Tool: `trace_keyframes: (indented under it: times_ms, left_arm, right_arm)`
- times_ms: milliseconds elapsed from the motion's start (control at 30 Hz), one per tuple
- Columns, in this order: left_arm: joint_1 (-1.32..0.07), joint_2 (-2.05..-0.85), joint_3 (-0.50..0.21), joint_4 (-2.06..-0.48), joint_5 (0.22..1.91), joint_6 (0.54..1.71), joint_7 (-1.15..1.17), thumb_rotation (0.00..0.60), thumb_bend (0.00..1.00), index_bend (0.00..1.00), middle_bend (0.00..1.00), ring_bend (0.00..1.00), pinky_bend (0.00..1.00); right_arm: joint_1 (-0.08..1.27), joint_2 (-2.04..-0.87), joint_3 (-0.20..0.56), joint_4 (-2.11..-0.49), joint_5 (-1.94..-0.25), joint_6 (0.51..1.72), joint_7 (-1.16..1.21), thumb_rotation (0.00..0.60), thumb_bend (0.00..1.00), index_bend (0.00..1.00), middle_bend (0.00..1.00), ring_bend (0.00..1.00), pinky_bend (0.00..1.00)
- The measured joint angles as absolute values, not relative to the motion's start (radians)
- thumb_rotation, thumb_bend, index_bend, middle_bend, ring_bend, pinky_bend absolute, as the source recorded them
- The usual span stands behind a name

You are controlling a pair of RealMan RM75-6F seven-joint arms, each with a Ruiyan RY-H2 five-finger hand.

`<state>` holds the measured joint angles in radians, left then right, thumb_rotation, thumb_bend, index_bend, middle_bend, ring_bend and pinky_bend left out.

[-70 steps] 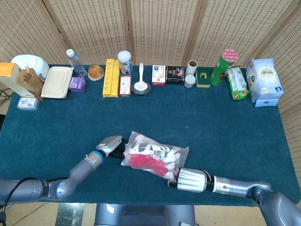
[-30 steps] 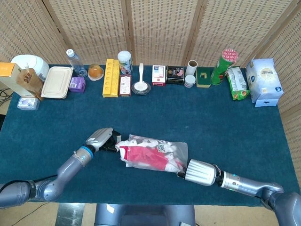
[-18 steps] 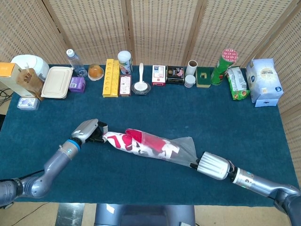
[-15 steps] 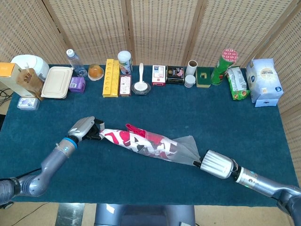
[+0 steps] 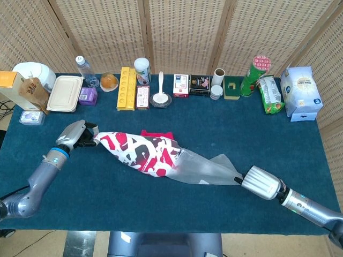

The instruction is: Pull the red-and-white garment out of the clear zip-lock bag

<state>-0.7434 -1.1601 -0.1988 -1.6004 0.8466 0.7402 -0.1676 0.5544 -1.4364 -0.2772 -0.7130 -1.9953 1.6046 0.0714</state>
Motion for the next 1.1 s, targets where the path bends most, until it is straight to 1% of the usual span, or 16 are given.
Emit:
trace_keyframes:
  times_ms: [200,267,333,367,400,433,500,533,567,600,700,733,800,867,967,1100]
  left_arm:
    - [-0.723,-1.16,-0.212,-1.58,0.869,0.737,-0.204,0.6,0.47,0.79,1.0,1.0,0.99]
    - [-0.718,-1.161,-0.215,-1.577,0.881,0.735,-0.213,0.6,0.45,0.79,1.0,1.0,0.98]
    - [-0.716,-1.161,-0.217,-1.578,0.896,0.73,-0.22,0.6,0.39,0.74,0.98,0.93,0.92]
    - [-0.714,-1.16,-0.217,-1.58,0.906,0.727,-0.224,0.6,0.35,0.65,0.91,0.82,0.85]
    - [-0.713,-1.159,-0.216,-1.581,0.917,0.722,-0.229,0.6,0.3,0.53,0.8,0.67,0.76]
    - [-0.712,-1.157,-0.216,-1.584,0.934,0.715,-0.234,0.6,0.27,0.45,0.7,0.56,0.68]
    - [-0.71,-1.153,-0.214,-1.589,0.964,0.708,-0.239,0.6,0.19,0.24,0.43,0.29,0.45]
    - [-0.708,-1.151,-0.212,-1.592,0.987,0.706,-0.243,0.6,0.16,0.17,0.35,0.2,0.37]
    - [-0.706,-1.148,-0.211,-1.594,1.006,0.705,-0.247,0.6,0.14,0.12,0.28,0.14,0.31]
    - [-0.704,-1.146,-0.211,-1.596,1.025,0.706,-0.25,0.6,0.12,0.07,0.22,0.08,0.25]
    - [-0.696,-1.139,-0.207,-1.599,1.094,0.727,-0.248,0.6,0.08,0.01,0.12,0.01,0.16]
    - [-0.692,-1.136,-0.205,-1.6,1.123,0.747,-0.242,0.6,0.07,0.01,0.1,0.0,0.15]
    - [-0.683,-1.132,-0.203,-1.603,1.157,0.78,-0.234,0.6,0.06,0.01,0.09,0.0,0.13]
    - [-0.672,-1.125,-0.201,-1.612,1.181,0.814,-0.227,0.6,0.06,0.01,0.09,0.0,0.13]
    - [-0.653,-1.108,-0.202,-1.632,1.196,0.858,-0.222,0.599,0.06,0.01,0.09,0.0,0.13]
    - [-0.617,-1.08,-0.202,-1.667,1.208,0.93,-0.212,0.6,0.12,0.01,0.09,0.0,0.16]
  right_arm:
    - [0.542,-1.42,-0.266,-0.711,-1.985,1.61,0.077,0.6,0.56,0.78,0.85,1.0,1.0]
    - [0.541,-1.414,-0.262,-0.714,-1.984,1.612,0.073,0.6,0.56,0.78,0.85,1.0,1.0]
    - [0.541,-1.412,-0.257,-0.718,-1.983,1.613,0.065,0.6,0.54,0.74,0.83,1.0,1.0]
    - [0.54,-1.41,-0.254,-0.721,-1.98,1.61,0.063,0.6,0.52,0.7,0.81,1.0,1.0]
    - [0.539,-1.409,-0.252,-0.724,-1.977,1.607,0.061,0.6,0.48,0.63,0.78,1.0,1.0]
    - [0.538,-1.407,-0.249,-0.725,-1.973,1.604,0.058,0.6,0.44,0.58,0.75,0.99,1.0]
    - [0.536,-1.403,-0.239,-0.729,-1.961,1.599,0.054,0.6,0.29,0.42,0.64,0.93,0.95]
    - [0.534,-1.402,-0.234,-0.733,-1.953,1.597,0.055,0.597,0.24,0.37,0.6,0.89,0.92]
    - [0.531,-1.399,-0.226,-0.738,-1.941,1.593,0.059,0.569,0.17,0.31,0.54,0.84,0.87]
    - [0.529,-1.397,-0.22,-0.743,-1.931,1.59,0.063,0.518,0.13,0.26,0.48,0.77,0.82]
    - [0.521,-1.389,-0.192,-0.775,-1.89,1.584,0.089,0.377,0.08,0.17,0.35,0.62,0.73]
    - [0.519,-1.384,-0.184,-0.791,-1.877,1.581,0.103,0.357,0.08,0.16,0.33,0.6,0.72]
    - [0.516,-1.371,-0.167,-0.833,-1.85,1.571,0.133,0.293,0.07,0.13,0.29,0.55,0.68]
    - [0.514,-1.354,-0.152,-0.875,-1.826,1.559,0.153,0.252,0.06,0.12,0.27,0.52,0.64]
    - [0.511,-1.324,-0.133,-0.941,-1.791,1.537,0.191,0.241,0.06,0.12,0.25,0.47,0.58]
    - [0.506,-1.278,-0.111,-1.038,-1.74,1.498,0.24,0.238,0.06,0.12,0.25,0.44,0.53]
